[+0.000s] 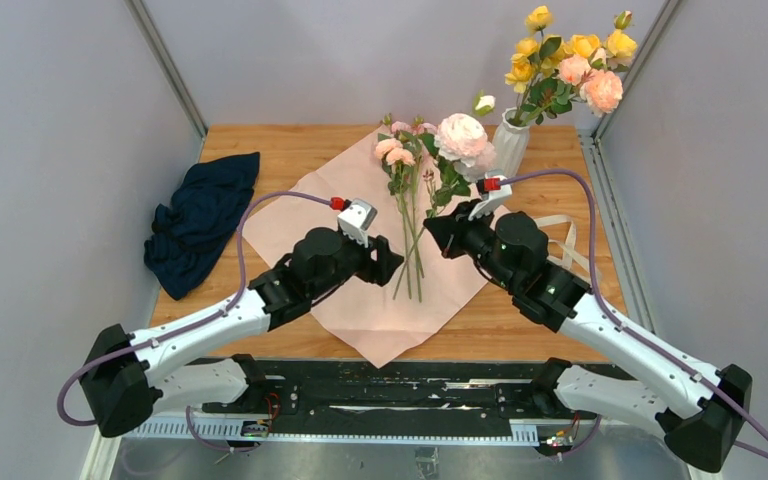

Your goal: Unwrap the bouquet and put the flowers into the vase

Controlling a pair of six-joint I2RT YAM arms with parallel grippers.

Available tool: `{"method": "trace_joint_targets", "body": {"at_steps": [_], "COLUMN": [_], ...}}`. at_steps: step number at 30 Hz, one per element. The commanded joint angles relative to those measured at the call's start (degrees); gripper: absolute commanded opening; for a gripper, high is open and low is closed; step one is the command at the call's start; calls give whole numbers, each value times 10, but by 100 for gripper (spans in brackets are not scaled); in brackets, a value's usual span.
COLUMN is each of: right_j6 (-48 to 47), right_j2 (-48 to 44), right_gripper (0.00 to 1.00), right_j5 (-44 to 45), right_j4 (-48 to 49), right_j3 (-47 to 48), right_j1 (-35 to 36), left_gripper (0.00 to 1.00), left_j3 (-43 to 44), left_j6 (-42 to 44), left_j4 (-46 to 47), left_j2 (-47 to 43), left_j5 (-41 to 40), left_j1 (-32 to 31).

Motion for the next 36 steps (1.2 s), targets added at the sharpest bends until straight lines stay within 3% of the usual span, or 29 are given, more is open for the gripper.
{"method": "trace_joint_targets", "body": {"at_steps": [1, 8, 16, 26, 36], "right_j6": [-67, -182, -309, -350, -391], "right_j2": [1, 77, 172, 276, 355], "right_gripper": [0, 0, 0, 0, 0], "right_j5": [66, 146, 146, 86, 75], "right_j4": [31, 77, 119, 167, 184], "right_j3": [-9, 58, 205, 353, 478], "right_j1": [5, -10, -92, -221, -255], "left_gripper": [74, 78, 79, 79, 79], "left_j3": [6, -17, -51, -76, -88], "left_j6": [-3, -19, -23, -28, -37], "left_j4": [-24, -34, -57, -44, -29], "left_j2": [-37, -107, -131, -117, -81], "left_j5": [-24, -5, -26, -37, -41], "left_j1": [5, 5, 5, 5, 5]}}
